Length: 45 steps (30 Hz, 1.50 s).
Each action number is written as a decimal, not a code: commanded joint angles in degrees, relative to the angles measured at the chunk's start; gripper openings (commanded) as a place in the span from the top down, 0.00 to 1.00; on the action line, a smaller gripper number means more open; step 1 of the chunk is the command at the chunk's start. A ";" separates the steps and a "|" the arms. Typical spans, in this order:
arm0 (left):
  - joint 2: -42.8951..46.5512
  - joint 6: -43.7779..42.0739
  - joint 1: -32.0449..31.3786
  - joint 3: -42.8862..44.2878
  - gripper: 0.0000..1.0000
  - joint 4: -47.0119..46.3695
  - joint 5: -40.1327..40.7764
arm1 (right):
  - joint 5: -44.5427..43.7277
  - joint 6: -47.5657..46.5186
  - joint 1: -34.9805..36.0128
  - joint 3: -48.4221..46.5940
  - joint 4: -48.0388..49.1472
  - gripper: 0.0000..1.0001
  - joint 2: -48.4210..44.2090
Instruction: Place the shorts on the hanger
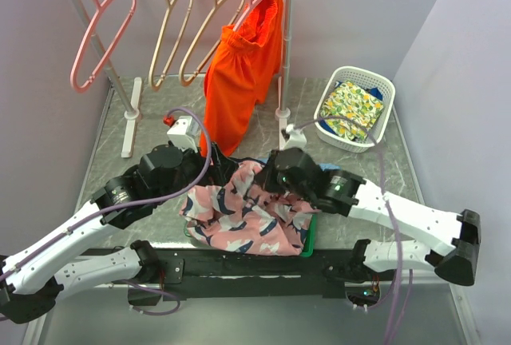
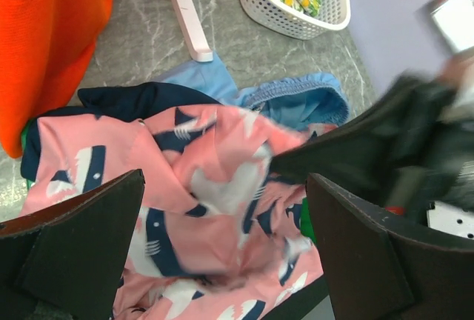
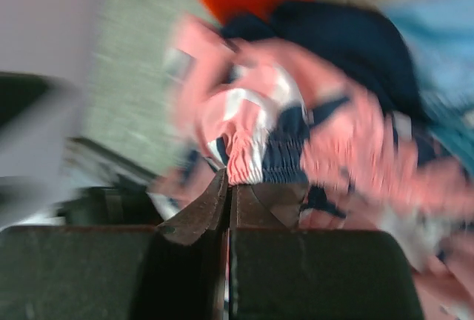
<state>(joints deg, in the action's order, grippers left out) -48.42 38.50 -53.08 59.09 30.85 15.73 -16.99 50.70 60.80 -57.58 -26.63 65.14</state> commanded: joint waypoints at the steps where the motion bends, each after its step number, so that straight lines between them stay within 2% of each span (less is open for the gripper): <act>1: 0.61 -1.50 -0.09 1.81 0.04 -2.55 -2.54 | -0.41 -5.25 -0.33 -12.87 -1.22 1.00 -4.14; 4: 0.70 -2.11 -0.09 2.52 0.04 -3.17 -3.51 | -1.10 -7.80 -0.41 -19.55 -3.16 1.00 -5.55; 10: 0.61 -3.52 -0.09 4.45 0.03 -4.66 -5.53 | -8.92 -12.81 -0.94 -31.51 -7.20 1.00 -5.03; 12: 0.53 -3.96 -0.09 4.98 0.04 -4.66 -6.05 | -13.14 -14.65 -1.64 -35.04 -8.43 1.00 -3.98; 22: 0.09 -4.93 -0.09 5.86 0.04 -5.71 -8.69 | -19.21 -20.98 -5.07 -58.84 -13.09 1.00 4.90; 27: -2.46 -6.07 -0.09 6.74 0.04 -7.82 -13.26 | -30.10 -26.86 -5.16 -71.33 -14.33 1.00 6.66; 28: -2.90 -6.07 -0.09 6.74 0.04 -8.52 -13.79 | -34.12 -28.01 -4.99 -71.18 -13.28 1.00 5.97; 31: -5.27 -6.16 -0.09 7.00 0.03 -10.80 -16.16 | -38.71 -33.72 -5.07 -65.48 -2.77 1.00 -0.78; 36: -12.47 -5.89 -0.97 7.88 0.03 -17.47 -25.02 | -42.94 -38.56 -5.07 -58.28 3.86 1.00 -6.78; 40: -21.87 -7.73 -8.77 13.49 0.04 -18.19 -23.11 | -45.49 -40.59 -5.07 -57.81 5.54 1.00 -8.02; 45: -36.19 -4.85 -13.71 19.39 0.04 -21.18 -22.49 | -52.51 -45.77 -4.98 -57.83 7.81 1.00 -8.01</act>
<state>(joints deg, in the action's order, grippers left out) -77.43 32.62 -63.64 73.97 14.68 -5.39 -62.81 10.57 55.96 -116.68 -23.33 55.16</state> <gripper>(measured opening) 0.966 0.019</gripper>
